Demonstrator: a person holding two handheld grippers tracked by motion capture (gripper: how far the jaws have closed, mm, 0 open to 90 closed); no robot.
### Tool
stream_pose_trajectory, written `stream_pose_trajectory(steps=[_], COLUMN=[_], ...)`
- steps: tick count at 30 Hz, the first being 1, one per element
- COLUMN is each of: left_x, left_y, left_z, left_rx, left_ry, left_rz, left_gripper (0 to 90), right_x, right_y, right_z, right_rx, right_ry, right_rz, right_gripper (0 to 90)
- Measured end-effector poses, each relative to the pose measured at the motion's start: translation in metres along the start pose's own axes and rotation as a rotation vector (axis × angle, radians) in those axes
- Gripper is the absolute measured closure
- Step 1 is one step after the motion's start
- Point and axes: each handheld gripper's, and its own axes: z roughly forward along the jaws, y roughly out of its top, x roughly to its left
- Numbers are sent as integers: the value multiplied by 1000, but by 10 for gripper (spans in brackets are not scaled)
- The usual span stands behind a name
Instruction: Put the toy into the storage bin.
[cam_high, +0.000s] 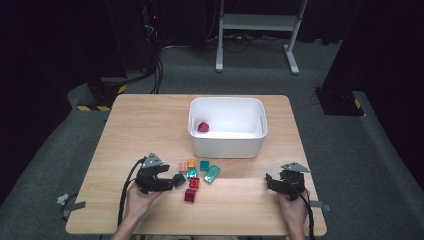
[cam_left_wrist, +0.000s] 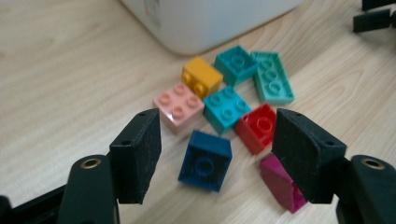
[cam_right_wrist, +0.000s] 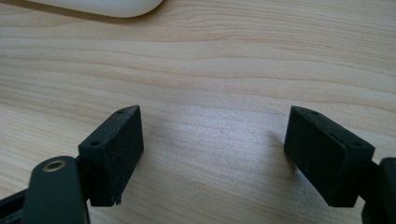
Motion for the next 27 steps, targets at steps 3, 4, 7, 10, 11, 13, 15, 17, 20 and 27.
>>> stream_pose_trajectory(steps=[3,4,7,10,11,13,15,17,20,27], left_x=[3,3,2,0,0,-1,-1,-3,-3,-7], left_y=[-6,-7,-10,-12,-13,-14,-14,-14,-14,-16], left_z=[7,9,16,22,24,27,29,30,32,36], left_rx=[11,14,24,32,35,44,45,46,49,71], left_ry=[0,1,18,11,12,8,4,9,6,21], left_rz=[-18,-21,-6,-3,2,4,1,12,21,37], left_gripper=[332,332,337,348,353,369,375,387,404,434], right_x=[0,0,0,0,0,0,0,0,0,0], right_y=[0,0,0,0,0,0,0,0,0,0], right_z=[0,0,0,0,0,0,0,0,0,0], right_rx=[0,0,0,0,0,-1,0,0,-1,0], right_ry=[0,0,0,0,0,0,0,0,0,0], right_rz=[-1,-1,0,0,0,-2,-2,-2,-2,0], right_gripper=[196,196,196,196,196,196,196,196,196,196])
